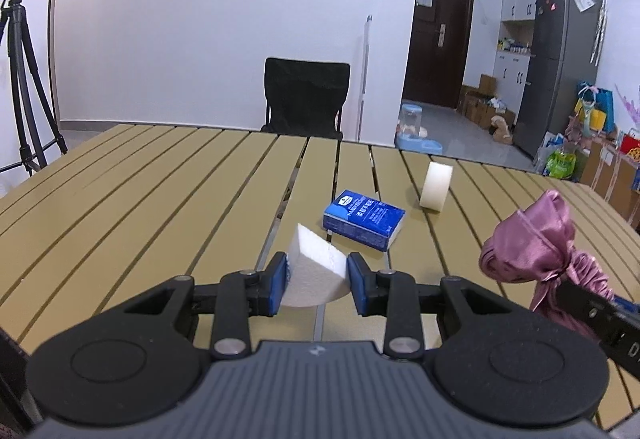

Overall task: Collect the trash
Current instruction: 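Carry the foam piece with the left gripper to the black bin while the right carries the scrunchie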

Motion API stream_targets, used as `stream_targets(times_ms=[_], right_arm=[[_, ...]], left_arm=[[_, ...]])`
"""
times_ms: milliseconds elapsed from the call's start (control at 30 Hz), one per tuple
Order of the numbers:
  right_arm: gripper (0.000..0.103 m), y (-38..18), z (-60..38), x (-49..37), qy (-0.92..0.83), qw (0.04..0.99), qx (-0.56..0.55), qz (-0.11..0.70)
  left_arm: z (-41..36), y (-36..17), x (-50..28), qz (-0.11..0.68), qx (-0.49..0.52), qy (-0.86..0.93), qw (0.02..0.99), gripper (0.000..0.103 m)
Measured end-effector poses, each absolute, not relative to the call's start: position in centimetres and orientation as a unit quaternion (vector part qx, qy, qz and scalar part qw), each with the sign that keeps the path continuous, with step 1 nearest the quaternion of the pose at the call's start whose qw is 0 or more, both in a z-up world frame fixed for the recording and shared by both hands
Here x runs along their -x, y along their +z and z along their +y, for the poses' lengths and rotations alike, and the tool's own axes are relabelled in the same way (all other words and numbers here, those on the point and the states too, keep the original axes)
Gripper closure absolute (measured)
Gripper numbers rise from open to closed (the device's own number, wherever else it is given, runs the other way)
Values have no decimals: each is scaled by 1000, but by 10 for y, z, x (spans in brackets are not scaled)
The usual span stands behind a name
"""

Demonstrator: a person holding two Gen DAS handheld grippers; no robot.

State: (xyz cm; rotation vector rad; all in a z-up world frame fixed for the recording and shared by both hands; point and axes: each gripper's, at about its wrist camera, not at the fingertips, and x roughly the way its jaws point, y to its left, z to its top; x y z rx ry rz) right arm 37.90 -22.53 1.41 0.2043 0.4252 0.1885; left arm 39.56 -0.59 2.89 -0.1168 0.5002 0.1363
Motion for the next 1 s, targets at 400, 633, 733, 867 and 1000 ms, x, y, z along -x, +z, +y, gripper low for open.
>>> stream_targets(times_ms=[400, 633, 733, 867, 1000], right_arm=[[74, 12, -240, -328, 100, 966, -127, 200], [74, 5, -241, -301, 109, 965, -128, 201], [74, 3, -243, -288, 112, 966, -126, 195], [74, -2, -243, -271, 117, 966, -123, 196], [74, -8, -237, -255, 124, 965, -114, 200]], left_arm=[[1, 35, -330, 228, 66, 61, 970, 70], [8, 27, -290, 227, 70, 55, 970, 70], [12, 25, -275, 225, 69, 55, 970, 70], [13, 23, -256, 221, 64, 56, 972, 70], [12, 19, -239, 222, 61, 55, 971, 70]])
